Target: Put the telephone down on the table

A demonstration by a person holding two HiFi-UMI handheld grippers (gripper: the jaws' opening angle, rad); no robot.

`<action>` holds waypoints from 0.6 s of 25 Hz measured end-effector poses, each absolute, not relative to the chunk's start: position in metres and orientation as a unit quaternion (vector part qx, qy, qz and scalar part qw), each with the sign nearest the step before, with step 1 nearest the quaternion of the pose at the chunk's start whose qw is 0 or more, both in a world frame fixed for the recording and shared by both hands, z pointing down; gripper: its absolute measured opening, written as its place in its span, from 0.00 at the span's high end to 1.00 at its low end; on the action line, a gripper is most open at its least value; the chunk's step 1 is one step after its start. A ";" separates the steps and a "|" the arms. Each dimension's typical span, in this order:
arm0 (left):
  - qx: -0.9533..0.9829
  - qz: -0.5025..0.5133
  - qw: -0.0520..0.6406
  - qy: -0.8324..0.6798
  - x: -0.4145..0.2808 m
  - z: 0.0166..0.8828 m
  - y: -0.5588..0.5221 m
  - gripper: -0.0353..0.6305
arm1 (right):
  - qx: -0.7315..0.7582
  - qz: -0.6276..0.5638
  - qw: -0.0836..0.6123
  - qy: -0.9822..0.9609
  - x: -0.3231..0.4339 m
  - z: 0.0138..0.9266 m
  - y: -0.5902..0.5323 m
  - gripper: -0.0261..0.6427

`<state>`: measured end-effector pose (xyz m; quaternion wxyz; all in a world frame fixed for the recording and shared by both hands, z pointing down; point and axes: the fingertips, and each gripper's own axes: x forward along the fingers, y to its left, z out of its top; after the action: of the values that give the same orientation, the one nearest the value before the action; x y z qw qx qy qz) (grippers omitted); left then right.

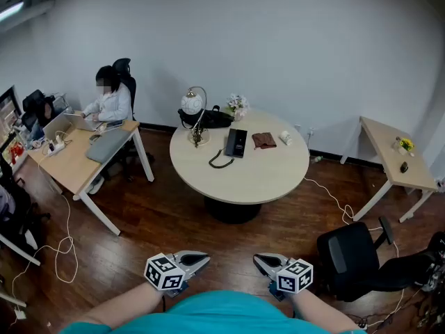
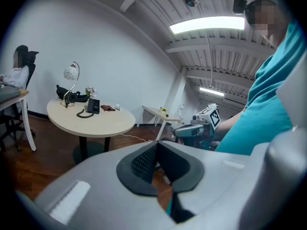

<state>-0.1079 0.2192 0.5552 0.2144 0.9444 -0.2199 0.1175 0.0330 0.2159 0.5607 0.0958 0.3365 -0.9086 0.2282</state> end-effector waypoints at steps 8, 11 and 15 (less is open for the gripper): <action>0.941 0.100 0.221 -0.236 -0.143 0.552 0.218 0.94 | 0.345 0.204 0.104 -0.910 0.016 0.547 0.214 0.96; 0.941 0.094 0.222 -0.238 -0.149 0.549 0.218 0.94 | 0.346 0.200 0.108 -0.910 0.012 0.546 0.215 0.96; 0.940 0.088 0.222 -0.243 -0.155 0.549 0.219 0.94 | 0.344 0.196 0.114 -0.911 0.007 0.546 0.217 0.96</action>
<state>-0.1551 0.2191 0.5485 0.2216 0.9403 -0.2427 0.0878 0.0075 0.2170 0.5460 0.1142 0.3437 -0.9113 0.1959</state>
